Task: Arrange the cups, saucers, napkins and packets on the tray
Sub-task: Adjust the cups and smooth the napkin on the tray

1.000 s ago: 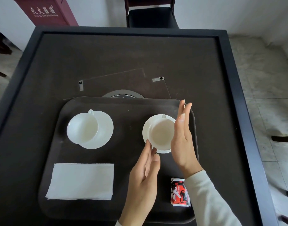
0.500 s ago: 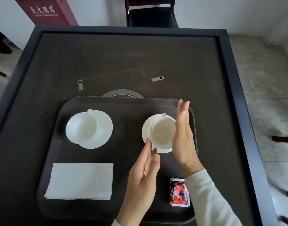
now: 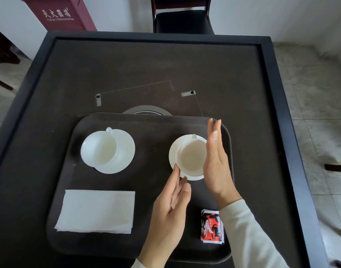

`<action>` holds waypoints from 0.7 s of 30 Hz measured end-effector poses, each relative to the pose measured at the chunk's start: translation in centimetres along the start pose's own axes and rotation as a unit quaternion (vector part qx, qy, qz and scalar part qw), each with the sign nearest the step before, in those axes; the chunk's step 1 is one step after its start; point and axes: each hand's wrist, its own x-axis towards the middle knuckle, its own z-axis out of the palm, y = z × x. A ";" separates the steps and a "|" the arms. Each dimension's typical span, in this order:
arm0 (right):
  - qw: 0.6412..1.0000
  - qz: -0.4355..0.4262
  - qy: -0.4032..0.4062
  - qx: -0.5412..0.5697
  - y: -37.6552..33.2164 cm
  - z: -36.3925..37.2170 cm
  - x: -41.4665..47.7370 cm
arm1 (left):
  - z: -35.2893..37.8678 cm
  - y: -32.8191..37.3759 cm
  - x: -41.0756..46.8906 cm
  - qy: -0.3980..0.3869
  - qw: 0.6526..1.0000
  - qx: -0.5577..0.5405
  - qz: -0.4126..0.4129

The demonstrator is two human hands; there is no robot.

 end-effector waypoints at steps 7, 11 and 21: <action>1.000 -0.004 -0.004 0.001 0.0 0.0 0.5 | 0.0 -0.1 0.4 0.003 1.000 0.010 0.004; 1.000 -0.007 -0.003 0.002 0.0 0.0 0.8 | 0.1 -0.1 0.4 0.006 1.000 0.013 0.003; 0.994 -0.063 0.085 0.020 0.3 -1.0 -1.6 | -1.3 -0.5 -1.2 0.008 1.000 0.015 0.005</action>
